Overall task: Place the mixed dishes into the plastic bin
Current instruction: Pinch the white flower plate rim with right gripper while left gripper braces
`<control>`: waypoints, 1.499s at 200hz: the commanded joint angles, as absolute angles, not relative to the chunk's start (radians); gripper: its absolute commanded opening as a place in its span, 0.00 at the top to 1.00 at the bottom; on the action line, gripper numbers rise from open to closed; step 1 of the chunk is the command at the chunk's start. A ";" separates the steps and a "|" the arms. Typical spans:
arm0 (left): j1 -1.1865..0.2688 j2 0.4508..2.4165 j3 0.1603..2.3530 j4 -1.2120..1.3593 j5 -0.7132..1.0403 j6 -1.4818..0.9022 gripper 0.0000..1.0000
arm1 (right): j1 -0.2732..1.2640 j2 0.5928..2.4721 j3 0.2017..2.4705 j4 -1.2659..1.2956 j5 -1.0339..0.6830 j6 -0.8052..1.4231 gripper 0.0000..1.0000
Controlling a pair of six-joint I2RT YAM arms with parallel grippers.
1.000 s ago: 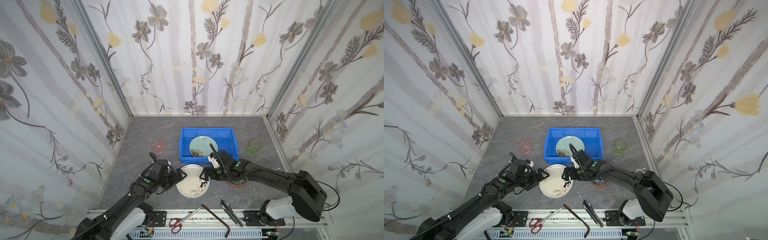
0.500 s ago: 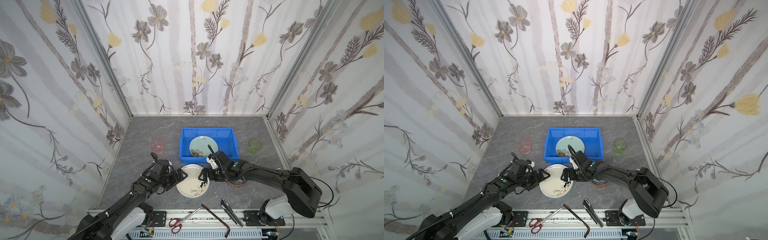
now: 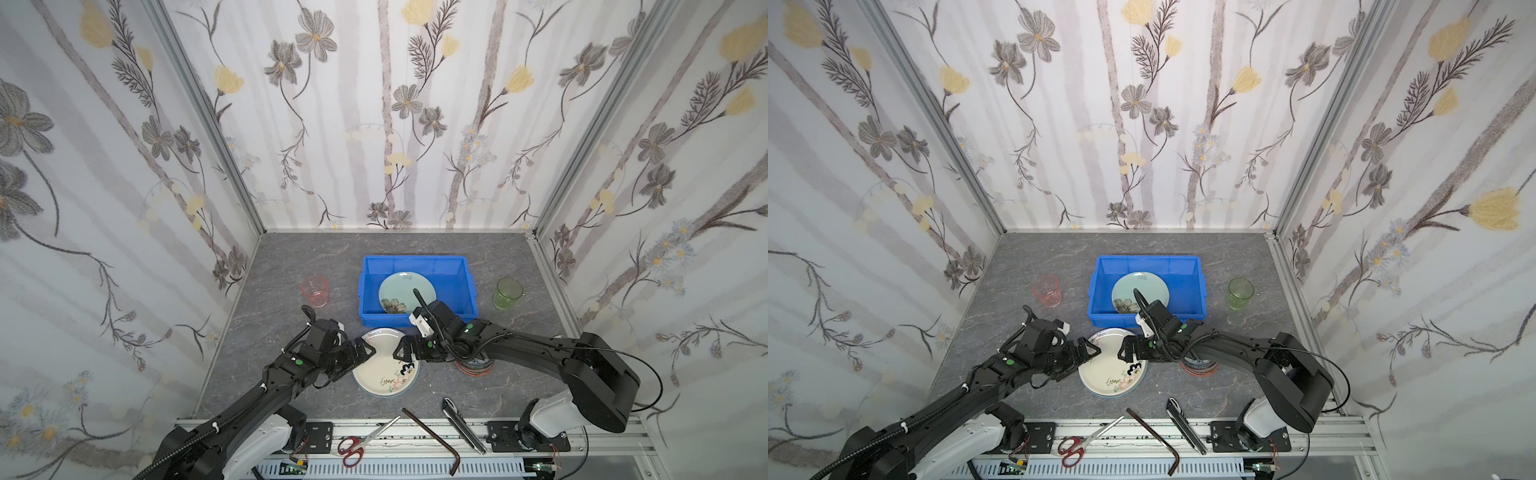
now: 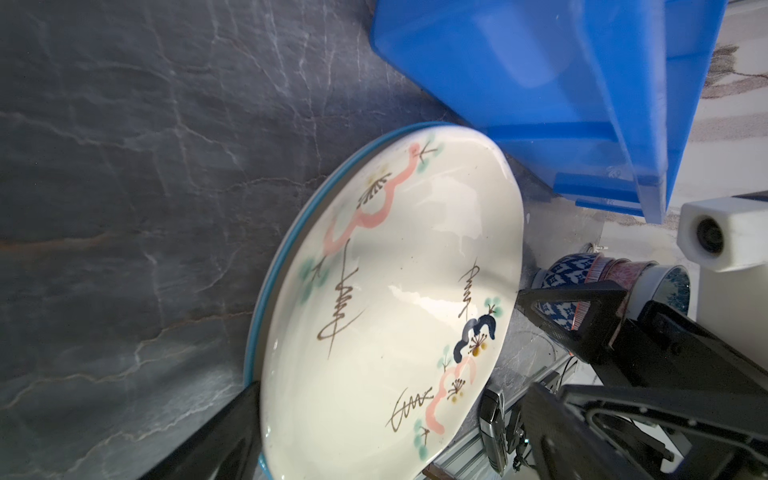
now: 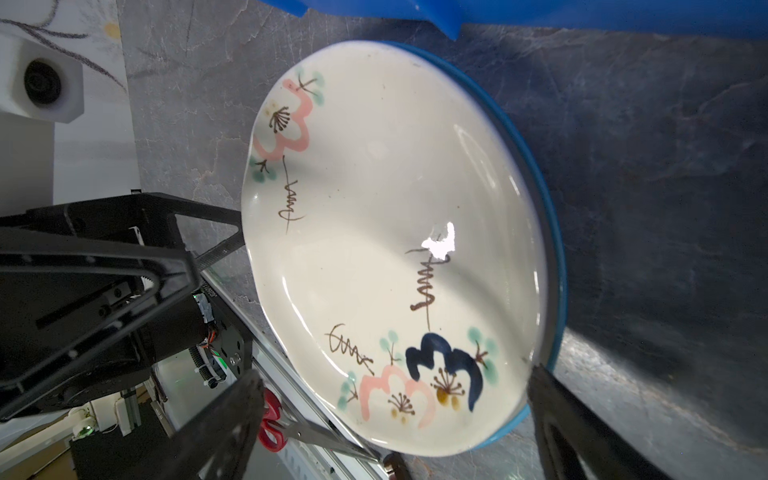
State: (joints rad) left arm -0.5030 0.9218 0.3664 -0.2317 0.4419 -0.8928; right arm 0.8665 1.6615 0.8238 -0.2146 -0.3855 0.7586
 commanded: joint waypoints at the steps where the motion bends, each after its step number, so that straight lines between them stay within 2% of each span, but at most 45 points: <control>1: -0.504 0.927 0.362 -0.203 0.443 -0.887 0.03 | 0.871 1.672 0.834 -0.173 -0.399 0.767 0.03; 107: -0.504 0.935 0.350 -0.175 0.442 -0.883 0.06 | 0.881 1.702 0.873 -0.175 -0.421 0.750 0.04; 162: -0.505 0.933 0.348 -0.170 0.440 -0.879 0.16 | 0.899 1.727 0.892 -0.168 -0.429 0.749 0.05; 188: -0.505 0.930 0.346 -0.170 0.442 -0.879 0.24 | 0.902 1.734 0.891 -0.168 -0.429 0.750 0.05; 235: -0.505 0.915 0.337 -0.170 0.442 -0.885 0.47 | 0.902 1.732 0.890 -0.175 -0.417 0.751 0.05; 300: -0.505 0.902 0.330 -0.172 0.439 -0.893 0.64 | 0.902 1.732 0.891 -0.184 -0.408 0.751 0.06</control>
State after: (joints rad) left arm -0.5045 0.9062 0.3290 -0.2222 0.4114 -0.8833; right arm 0.8970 1.7275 0.8803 -0.2577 -0.3595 0.7506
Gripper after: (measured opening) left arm 0.377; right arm 0.944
